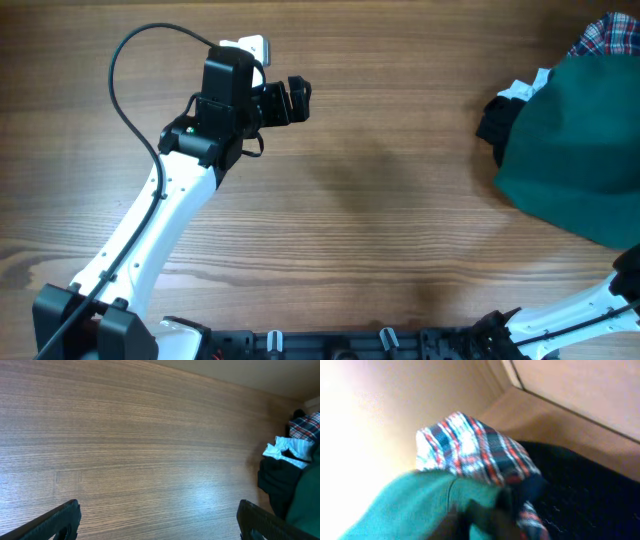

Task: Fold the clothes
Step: 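Grasp the dark green garment with the right gripper from the pile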

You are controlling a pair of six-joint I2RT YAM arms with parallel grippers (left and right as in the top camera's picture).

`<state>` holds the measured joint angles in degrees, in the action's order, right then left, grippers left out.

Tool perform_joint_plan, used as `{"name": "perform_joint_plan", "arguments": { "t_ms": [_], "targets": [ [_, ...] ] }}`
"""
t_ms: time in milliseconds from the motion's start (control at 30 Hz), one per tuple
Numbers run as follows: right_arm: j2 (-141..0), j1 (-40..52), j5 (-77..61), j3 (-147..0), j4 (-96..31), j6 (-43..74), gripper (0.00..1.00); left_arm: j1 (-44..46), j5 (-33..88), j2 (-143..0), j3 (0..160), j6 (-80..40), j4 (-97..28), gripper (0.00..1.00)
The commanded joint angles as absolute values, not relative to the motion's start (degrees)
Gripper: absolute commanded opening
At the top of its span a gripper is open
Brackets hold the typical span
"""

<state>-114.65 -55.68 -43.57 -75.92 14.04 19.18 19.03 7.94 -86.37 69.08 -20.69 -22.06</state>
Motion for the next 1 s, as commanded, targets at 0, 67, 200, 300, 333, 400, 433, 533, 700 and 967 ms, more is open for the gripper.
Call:
{"name": "perform_joint_plan", "arguments": {
  "t_ms": [0, 67, 200, 300, 333, 400, 433, 533, 700, 967],
  "targets": [
    [-115.5, -55.96, -52.47, -76.62, 18.81, 29.41, 0.04, 19.29, 7.38, -87.13, 70.26, -19.79, -22.11, 1.0],
    [-115.37, -55.88, -55.66, -76.62, 21.89, 34.02, 0.04, 19.29, 7.38, -87.13, 70.26, -19.79, -22.31, 1.0],
    [-113.47, -54.85, -60.14, -76.62, 23.7, 36.16, 0.04, 19.27, 7.38, -87.13, 70.24, -19.79, -22.28, 1.0],
    [-110.93, -53.32, -62.33, -76.62, 23.73, 35.94, 0.04, 19.22, 7.33, -87.13, 70.26, -19.77, -22.28, 1.0],
    [-109.4, -52.38, -63.22, -76.62, 23.75, 35.81, 0.04, 19.16, 7.03, -87.13, 70.26, -19.77, -22.24, 1.0],
    [-106.65, -50.33, -64.47, -76.62, 23.4, 33.93, 0.04, 19.16, 5.78, -87.13, 70.24, -19.79, -22.2, 1.0],
    [-104.79, -48.82, -64.88, -76.62, 22.61, 32.69, 0.04, 19.16, 5.15, -87.13, 70.24, -19.79, -22.06, 1.0],
    [-101.01, -44.88, -64.9, -76.62, 20.29, 30.13, 0.04, 19.16, 4.4, -87.13, 70.26, -19.79, -21.3, 1.0],
    [-96.42, -36.29, -62.15, -76.62, 14.33, 26.39, 0.04, 19.11, 4.38, -87.13, 70.26, -19.77, -18.92, 1.0],
    [-93.73, -17.19, -49.8, -77.45, 5.63, 22.39, 0.04, 17.87, 4.38, -87.13, 70.26, -19.77, -17.32, 1.0]
  ]
}}
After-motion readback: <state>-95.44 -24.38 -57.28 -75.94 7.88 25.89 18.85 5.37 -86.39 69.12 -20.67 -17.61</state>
